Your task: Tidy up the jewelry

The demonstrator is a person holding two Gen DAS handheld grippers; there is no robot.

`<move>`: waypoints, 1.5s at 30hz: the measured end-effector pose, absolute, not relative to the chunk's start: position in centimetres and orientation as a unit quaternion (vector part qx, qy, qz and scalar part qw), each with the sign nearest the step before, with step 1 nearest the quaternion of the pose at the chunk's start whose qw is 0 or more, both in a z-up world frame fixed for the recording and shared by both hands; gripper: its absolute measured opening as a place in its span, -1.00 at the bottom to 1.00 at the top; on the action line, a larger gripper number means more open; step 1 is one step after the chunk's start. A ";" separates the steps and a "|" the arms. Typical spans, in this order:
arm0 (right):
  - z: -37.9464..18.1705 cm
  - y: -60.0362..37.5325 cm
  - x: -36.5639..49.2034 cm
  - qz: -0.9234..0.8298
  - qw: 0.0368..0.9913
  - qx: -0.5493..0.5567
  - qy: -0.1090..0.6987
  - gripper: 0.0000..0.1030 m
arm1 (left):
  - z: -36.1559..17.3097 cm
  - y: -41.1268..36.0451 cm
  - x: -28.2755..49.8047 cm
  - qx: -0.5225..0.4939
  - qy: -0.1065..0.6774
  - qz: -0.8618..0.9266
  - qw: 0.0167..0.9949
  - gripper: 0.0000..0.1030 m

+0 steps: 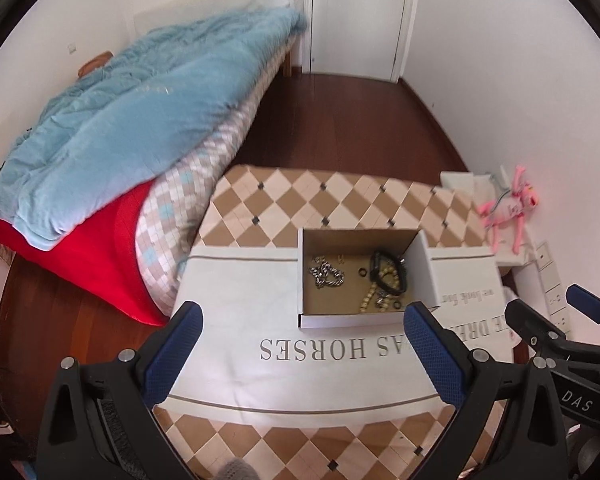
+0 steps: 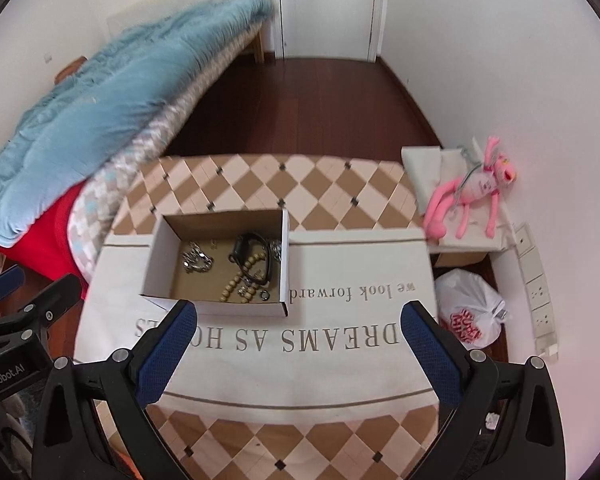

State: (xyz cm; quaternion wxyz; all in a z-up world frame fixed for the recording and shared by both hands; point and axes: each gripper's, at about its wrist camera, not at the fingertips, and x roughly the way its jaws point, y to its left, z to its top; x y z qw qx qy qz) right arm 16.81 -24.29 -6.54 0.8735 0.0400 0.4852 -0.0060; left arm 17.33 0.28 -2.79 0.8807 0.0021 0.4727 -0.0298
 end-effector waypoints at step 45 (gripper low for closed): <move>3.6 -25.0 9.4 -0.036 0.908 0.057 0.414 1.00 | 3.9 -0.4 12.5 0.006 0.464 -0.006 0.886 0.99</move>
